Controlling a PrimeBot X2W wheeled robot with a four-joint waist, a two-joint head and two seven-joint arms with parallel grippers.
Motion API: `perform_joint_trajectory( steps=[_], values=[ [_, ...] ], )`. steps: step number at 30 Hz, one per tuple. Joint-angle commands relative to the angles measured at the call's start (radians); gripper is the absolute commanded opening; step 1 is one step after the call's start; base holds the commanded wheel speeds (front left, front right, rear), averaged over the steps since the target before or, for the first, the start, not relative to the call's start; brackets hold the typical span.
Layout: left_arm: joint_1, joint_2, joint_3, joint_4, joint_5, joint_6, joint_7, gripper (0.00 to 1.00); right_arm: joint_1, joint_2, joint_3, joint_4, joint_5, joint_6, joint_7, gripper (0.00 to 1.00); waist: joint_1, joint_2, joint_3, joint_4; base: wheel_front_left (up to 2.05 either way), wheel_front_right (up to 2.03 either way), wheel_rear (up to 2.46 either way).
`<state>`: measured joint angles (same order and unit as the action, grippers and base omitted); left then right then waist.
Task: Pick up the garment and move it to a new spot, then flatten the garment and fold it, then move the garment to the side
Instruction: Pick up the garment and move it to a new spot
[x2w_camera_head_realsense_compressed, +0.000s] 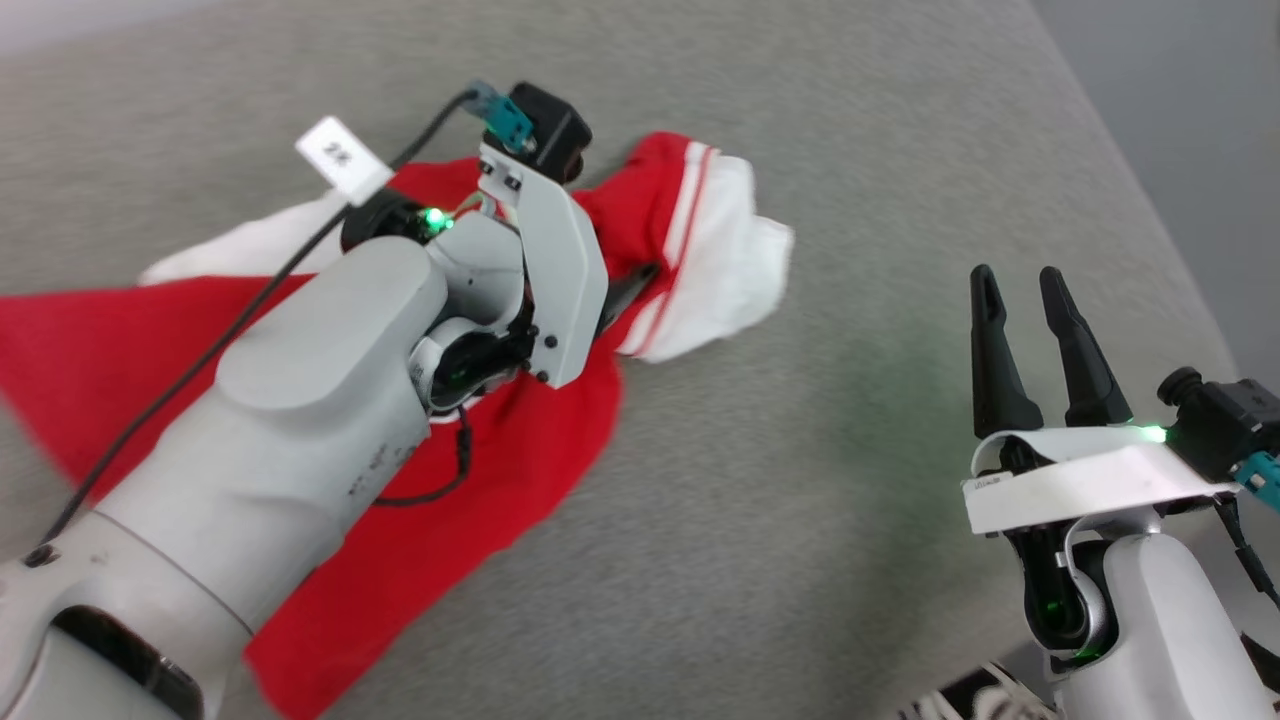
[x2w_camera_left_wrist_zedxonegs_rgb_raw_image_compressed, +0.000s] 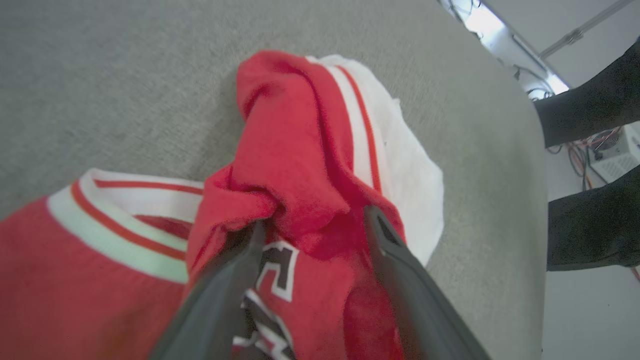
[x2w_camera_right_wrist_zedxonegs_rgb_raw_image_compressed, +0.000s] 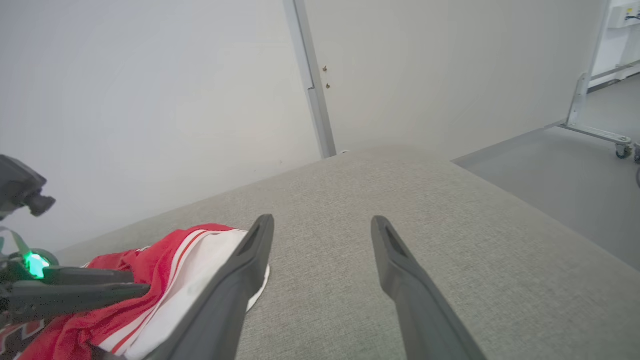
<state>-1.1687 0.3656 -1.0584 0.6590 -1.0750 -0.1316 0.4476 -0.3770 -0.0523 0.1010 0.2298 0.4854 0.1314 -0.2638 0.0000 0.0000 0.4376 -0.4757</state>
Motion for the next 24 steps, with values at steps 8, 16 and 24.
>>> perform_joint_trajectory(
  steps=[8,16,24],
  values=[
    [0.063,0.025,0.009,-0.138,-0.093,0.002,-0.235,1.00,0.035,-0.014,-0.029,0.025,-0.112,-0.001,-0.001,1.00,0.0000,0.0000,-0.177,0.276,0.00,0.00,0.00],
    [0.262,0.092,0.020,-0.129,-0.150,0.002,-0.474,1.00,0.080,-0.075,-0.038,0.054,-0.148,-0.001,-0.001,1.00,0.0000,0.0000,-0.248,0.410,0.00,0.00,0.00],
    [0.457,0.138,0.030,-0.111,-0.214,0.002,-0.656,1.00,0.159,-0.140,-0.083,0.070,-0.162,-0.001,-0.001,1.00,0.0000,0.0000,-0.295,0.542,0.00,0.00,0.00]
  ],
)
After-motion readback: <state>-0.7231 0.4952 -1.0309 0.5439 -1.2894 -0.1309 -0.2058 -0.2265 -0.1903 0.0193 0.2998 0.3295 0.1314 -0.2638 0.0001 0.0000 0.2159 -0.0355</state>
